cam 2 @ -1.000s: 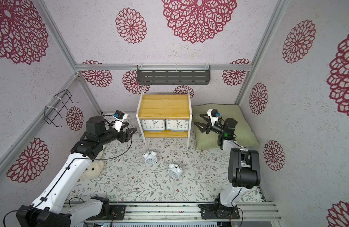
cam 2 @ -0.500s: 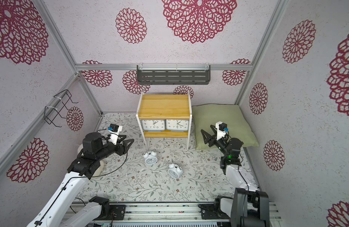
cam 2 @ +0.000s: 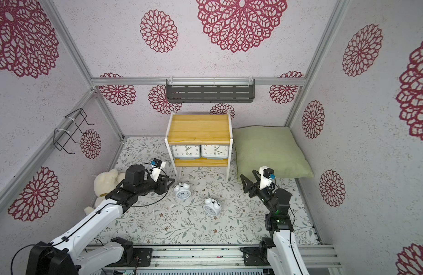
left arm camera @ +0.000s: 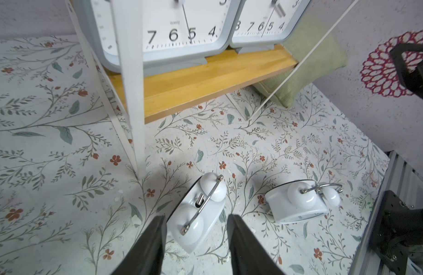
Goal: Place the alarm clocks on the shelf by style
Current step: Pick up the alarm from the center of the board.
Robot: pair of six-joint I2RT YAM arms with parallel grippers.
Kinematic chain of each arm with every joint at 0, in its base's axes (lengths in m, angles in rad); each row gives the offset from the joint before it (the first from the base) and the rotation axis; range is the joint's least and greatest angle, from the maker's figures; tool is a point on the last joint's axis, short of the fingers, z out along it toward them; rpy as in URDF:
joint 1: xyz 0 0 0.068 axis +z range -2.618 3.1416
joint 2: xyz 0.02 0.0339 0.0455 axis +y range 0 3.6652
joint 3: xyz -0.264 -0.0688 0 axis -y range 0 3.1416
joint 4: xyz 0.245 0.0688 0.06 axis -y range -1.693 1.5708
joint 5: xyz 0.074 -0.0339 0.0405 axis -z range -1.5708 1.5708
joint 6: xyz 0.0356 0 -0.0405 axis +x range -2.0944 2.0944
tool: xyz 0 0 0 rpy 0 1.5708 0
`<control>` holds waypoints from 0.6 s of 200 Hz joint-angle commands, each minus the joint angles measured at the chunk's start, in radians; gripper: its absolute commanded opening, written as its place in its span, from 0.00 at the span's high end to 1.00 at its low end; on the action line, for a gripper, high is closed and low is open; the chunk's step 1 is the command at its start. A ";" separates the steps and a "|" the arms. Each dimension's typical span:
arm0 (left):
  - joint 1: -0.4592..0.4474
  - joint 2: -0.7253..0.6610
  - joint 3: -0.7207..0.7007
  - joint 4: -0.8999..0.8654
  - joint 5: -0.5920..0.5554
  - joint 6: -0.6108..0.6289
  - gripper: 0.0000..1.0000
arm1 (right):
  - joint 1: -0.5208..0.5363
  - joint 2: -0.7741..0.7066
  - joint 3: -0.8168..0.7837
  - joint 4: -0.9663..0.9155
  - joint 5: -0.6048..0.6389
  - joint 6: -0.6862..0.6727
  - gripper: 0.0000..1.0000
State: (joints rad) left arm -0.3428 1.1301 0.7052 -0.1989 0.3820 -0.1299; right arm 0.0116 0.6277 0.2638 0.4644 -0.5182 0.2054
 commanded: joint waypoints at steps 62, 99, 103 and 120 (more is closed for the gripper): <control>-0.050 0.172 0.158 -0.154 0.000 0.200 0.52 | 0.008 -0.030 -0.017 -0.033 0.020 0.019 0.24; -0.056 0.219 0.215 -0.238 0.007 0.266 0.51 | 0.008 -0.023 -0.020 -0.030 0.024 0.011 0.24; -0.056 0.224 0.220 -0.244 0.008 0.272 0.51 | 0.008 -0.023 -0.020 -0.031 0.024 0.010 0.24; -0.060 0.249 0.240 -0.271 0.004 0.292 0.51 | 0.008 -0.018 -0.020 -0.030 0.024 0.007 0.23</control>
State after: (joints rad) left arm -0.3904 1.3499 0.9066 -0.4007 0.3717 0.0978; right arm 0.0143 0.6052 0.2348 0.4053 -0.5022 0.2111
